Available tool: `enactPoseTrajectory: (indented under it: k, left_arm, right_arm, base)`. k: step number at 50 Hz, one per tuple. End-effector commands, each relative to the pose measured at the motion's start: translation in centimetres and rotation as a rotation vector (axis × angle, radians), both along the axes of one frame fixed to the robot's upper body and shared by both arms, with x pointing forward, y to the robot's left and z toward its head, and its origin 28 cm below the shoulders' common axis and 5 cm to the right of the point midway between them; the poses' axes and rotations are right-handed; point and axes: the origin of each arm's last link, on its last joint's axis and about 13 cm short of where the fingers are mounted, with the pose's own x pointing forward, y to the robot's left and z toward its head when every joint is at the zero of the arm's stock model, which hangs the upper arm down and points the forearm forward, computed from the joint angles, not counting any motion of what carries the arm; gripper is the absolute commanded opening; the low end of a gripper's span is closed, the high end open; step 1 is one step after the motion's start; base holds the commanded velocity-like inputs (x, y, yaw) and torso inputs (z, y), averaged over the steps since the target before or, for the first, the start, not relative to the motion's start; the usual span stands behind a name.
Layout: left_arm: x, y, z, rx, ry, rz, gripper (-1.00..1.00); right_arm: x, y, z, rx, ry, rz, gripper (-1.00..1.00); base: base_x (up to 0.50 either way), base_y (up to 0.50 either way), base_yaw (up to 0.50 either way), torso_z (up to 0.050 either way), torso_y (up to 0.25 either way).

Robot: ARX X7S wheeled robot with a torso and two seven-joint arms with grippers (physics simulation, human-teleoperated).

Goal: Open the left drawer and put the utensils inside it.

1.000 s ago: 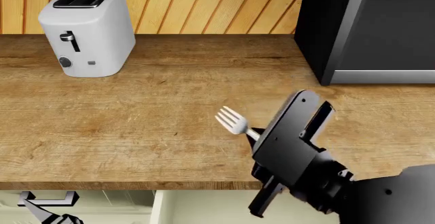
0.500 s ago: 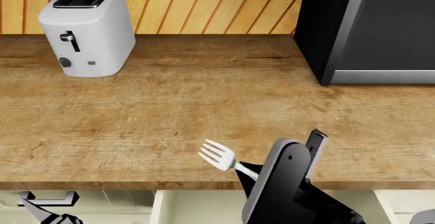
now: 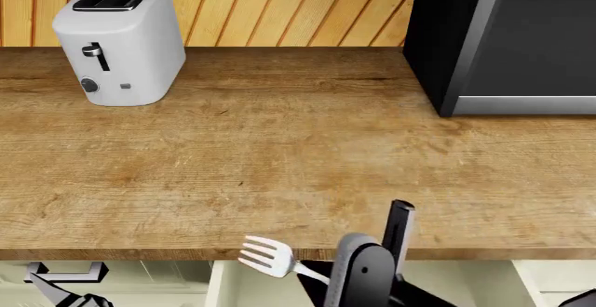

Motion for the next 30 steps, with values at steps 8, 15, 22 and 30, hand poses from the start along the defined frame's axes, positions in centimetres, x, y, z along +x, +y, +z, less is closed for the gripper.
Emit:
enactPoseTrajectory:
  k: [8, 15, 22, 30]
  left_arm:
    - [-0.3, 0.0, -0.1, 0.001, 0.009, 0.011, 1.00]
    - [-0.2, 0.0, -0.1, -0.001, 0.009, 0.014, 1.00]
    - [-0.3, 0.0, -0.2, -0.003, 0.006, 0.015, 1.00]
    - [-0.3, 0.0, -0.2, -0.003, 0.009, 0.018, 1.00]
  right_arm:
    - [1.2, -0.1, 0.5, -0.103, -0.014, 0.030, -1.00]
    - [1.2, 0.0, 0.8, -0.160, -0.048, 0.043, -1.00]
    - [1.1, 0.4, 1.1, -0.208, -0.063, 0.063, -1.00]
    - [0.8, 0.6, -0.2, -0.261, -0.037, 0.097, -1.00]
  base:
    - [0.00, 0.00, 0.00, 0.000, 0.000]
    - [0.00, 0.00, 0.00, 0.000, 0.000]
    - [0.00, 0.00, 0.00, 0.000, 0.000]
    - [0.00, 0.00, 0.00, 0.000, 0.000]
